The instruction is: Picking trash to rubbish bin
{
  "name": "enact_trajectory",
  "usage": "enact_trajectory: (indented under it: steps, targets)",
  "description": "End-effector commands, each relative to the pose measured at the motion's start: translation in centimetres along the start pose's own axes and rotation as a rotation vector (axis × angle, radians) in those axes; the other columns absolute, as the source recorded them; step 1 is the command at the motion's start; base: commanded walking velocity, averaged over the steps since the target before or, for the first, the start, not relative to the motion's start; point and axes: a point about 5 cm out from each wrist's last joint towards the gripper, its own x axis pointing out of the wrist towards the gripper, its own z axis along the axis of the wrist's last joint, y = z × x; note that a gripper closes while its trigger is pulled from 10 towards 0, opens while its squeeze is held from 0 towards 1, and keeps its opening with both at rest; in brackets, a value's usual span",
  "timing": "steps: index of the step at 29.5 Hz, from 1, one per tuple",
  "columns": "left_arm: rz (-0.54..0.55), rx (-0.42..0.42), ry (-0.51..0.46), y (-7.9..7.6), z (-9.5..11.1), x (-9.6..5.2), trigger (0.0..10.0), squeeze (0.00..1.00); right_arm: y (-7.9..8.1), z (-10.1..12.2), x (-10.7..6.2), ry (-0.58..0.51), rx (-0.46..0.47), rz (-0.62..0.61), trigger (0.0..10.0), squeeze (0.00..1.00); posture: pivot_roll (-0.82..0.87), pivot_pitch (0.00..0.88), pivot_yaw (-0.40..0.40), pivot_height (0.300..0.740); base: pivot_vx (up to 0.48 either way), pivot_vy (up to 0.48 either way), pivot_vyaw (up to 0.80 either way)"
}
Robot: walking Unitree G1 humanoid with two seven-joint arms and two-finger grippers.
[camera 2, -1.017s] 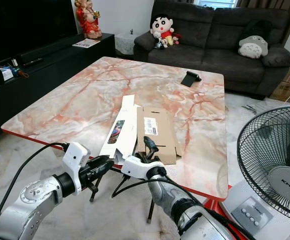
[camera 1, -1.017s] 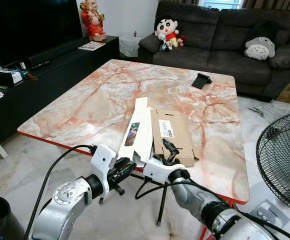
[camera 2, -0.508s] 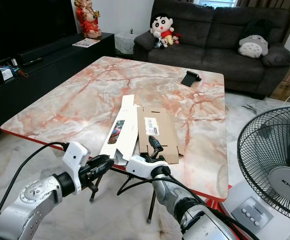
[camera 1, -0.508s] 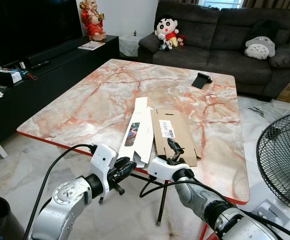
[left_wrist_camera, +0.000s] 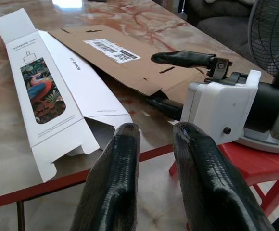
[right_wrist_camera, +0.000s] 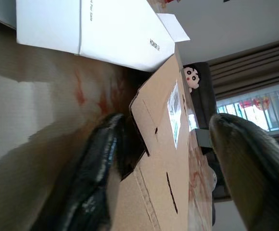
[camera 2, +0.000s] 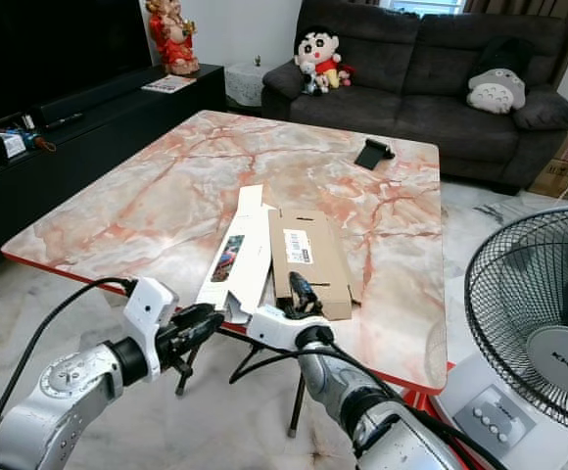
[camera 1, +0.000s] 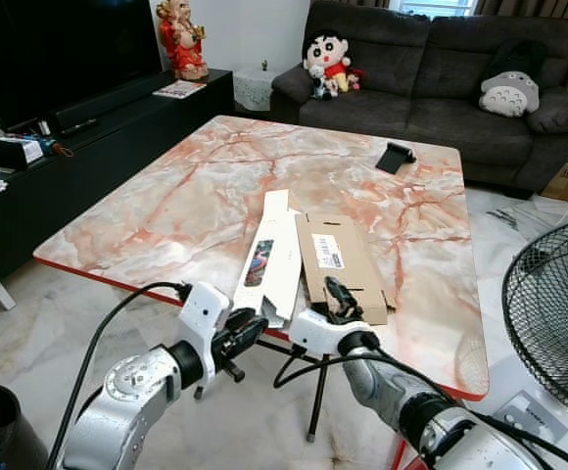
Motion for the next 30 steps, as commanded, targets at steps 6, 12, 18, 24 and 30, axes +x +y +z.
enact_trajectory:
  steps: [6,12,18,24,30]
  targets:
    - [-0.008,0.028,0.006,-0.07,0.36,0.23,10.0,0.00,0.34,-0.15,-0.17,0.011,0.011,0.021,0.0,0.00,0.13,0.022,-0.046,0.740,0.000,0.000,0.00]
    - [-0.012,0.029,0.006,-0.15,0.36,0.31,10.0,0.00,0.44,-0.20,-0.23,0.015,0.016,0.024,0.0,0.00,0.13,0.022,-0.046,0.740,0.000,0.000,0.00]
    - [-0.013,0.031,0.005,-0.17,0.39,0.34,10.0,0.00,0.65,-0.16,-0.35,0.014,0.021,0.028,0.0,0.00,0.13,0.022,-0.046,0.740,0.000,0.000,0.00]
    - [-0.014,0.035,0.006,-0.14,0.41,0.43,10.0,0.00,0.54,-0.24,-0.30,0.017,0.020,0.027,0.0,0.00,0.13,0.019,-0.047,0.740,0.000,0.000,0.00]
    - [-0.017,0.037,0.005,-0.23,0.43,0.51,10.0,0.00,0.48,-0.27,-0.27,0.017,0.020,0.027,0.0,0.00,0.13,0.019,-0.047,0.740,0.000,0.000,0.00]
